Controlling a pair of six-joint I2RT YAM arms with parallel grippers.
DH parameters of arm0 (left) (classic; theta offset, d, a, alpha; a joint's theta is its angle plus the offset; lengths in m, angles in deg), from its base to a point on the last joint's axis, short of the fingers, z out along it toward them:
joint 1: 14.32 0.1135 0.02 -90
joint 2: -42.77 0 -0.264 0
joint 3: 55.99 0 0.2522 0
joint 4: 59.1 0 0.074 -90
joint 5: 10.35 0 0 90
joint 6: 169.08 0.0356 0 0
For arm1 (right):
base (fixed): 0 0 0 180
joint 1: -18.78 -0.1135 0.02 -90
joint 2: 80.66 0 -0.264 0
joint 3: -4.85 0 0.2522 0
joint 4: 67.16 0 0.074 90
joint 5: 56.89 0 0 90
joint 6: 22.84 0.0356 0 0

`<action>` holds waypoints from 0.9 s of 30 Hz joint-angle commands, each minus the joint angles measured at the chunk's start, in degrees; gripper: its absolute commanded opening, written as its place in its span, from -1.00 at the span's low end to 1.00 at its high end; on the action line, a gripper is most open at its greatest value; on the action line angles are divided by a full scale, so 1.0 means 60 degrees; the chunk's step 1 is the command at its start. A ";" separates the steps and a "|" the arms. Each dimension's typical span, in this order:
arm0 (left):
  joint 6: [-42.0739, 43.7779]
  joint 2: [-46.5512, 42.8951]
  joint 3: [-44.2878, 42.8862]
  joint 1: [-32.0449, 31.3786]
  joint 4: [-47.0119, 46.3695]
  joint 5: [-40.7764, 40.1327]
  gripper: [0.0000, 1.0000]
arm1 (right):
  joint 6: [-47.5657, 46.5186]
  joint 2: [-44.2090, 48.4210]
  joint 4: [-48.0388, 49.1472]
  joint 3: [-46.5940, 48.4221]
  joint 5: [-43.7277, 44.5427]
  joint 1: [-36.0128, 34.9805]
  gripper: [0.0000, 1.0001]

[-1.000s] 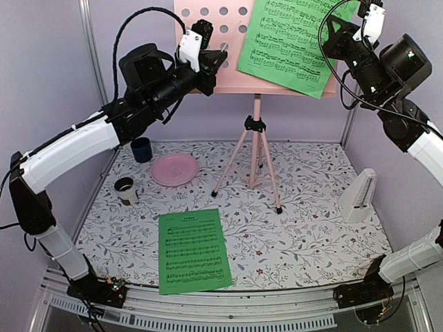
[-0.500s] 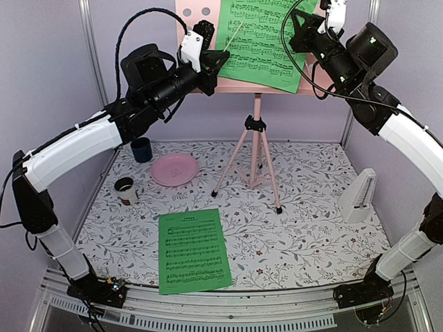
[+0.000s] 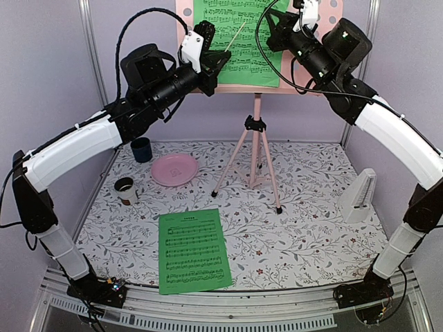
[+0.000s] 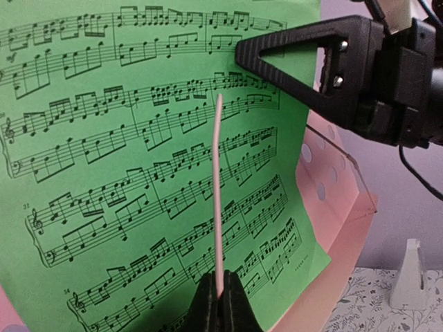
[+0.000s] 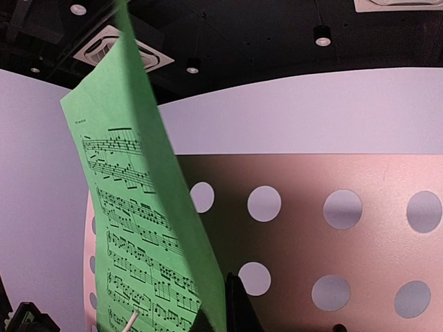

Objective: Set up the instrument practice props

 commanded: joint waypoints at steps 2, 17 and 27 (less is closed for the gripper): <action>0.0110 -0.0104 -0.0284 0.0014 -0.0714 0.0413 -1.00 | 0.0077 -0.0282 -0.0008 0.0478 -0.0649 0.0106 -1.00; 0.0196 -0.0059 -0.0307 0.0011 -0.0834 0.0397 -1.00 | 0.1019 -0.0873 -0.0021 0.1027 -0.1174 0.0303 -1.00; 0.0206 -0.0016 -0.0331 0.0020 -0.0925 0.0285 -1.00 | 0.1153 -0.1197 -0.0317 0.1305 -0.1814 0.0307 -1.00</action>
